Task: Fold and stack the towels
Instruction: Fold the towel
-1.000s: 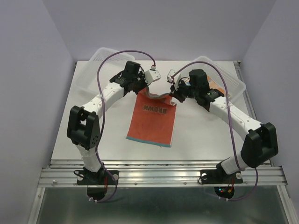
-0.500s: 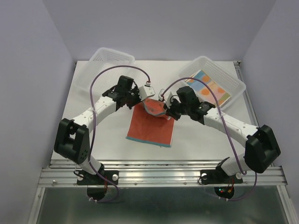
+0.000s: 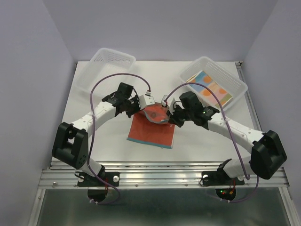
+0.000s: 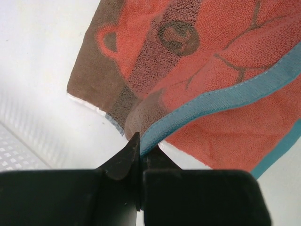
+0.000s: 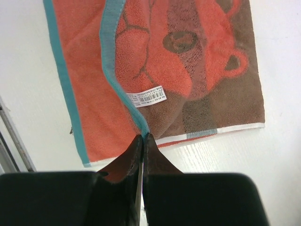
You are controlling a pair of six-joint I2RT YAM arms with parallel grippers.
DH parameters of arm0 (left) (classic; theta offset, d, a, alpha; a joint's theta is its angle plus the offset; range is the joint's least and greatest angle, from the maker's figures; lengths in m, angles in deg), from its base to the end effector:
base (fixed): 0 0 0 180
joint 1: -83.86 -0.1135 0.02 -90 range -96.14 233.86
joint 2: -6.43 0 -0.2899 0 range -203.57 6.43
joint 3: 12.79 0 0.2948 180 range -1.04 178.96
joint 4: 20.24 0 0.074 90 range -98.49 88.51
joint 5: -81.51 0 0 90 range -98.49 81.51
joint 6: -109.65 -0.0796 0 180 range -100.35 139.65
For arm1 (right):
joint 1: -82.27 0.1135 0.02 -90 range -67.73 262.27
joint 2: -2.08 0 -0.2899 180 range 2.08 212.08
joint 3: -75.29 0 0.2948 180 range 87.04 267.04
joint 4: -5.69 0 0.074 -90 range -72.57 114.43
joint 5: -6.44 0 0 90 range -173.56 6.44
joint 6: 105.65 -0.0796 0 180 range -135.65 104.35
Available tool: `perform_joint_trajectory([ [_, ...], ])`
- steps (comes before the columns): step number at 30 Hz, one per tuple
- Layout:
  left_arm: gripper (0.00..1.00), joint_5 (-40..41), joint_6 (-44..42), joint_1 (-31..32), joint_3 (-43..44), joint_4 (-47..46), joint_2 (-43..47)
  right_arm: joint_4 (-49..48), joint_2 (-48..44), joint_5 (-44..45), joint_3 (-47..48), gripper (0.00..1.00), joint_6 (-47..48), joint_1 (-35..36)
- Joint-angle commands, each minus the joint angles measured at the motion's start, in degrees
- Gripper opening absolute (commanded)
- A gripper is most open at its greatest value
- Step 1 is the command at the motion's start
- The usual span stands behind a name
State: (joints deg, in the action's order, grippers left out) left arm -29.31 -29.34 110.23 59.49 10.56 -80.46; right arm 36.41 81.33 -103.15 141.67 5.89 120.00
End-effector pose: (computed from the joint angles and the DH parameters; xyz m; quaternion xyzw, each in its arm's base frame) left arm 0.3402 -0.2002 0.2229 0.6105 0.6783 -0.0908 0.3987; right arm 0.2694 0.2422 0.2299 -0.5061 0.7541 0.2095 0.3624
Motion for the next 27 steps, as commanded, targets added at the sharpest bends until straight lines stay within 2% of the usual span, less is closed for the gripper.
perform_joint_trajectory([
  [1,0.00,-2.0,-1.5,-0.2,-0.3,3.1,6.3,0.0,-3.9,-3.9,-0.3,0.01,-1.8,0.8],
  [9,0.00,-1.9,-4.7,1.4,-6.4,4.2,14.4,2.6,-4.2,-5.2,-0.5,0.01,-5.2,2.3],
  [13,0.00,-4.3,-6.2,3.3,-10.2,4.4,15.0,3.7,-3.7,-3.3,-1.3,0.01,-7.6,3.8],
  [25,0.00,-8.4,-7.3,3.5,-16.8,4.5,14.6,6.2,-0.5,-0.5,-2.4,0.03,-10.1,4.0],
  [27,0.08,-8.7,-8.1,3.5,-17.6,4.5,14.4,5.9,0.3,-1.0,-2.9,0.04,-10.7,4.0],
])
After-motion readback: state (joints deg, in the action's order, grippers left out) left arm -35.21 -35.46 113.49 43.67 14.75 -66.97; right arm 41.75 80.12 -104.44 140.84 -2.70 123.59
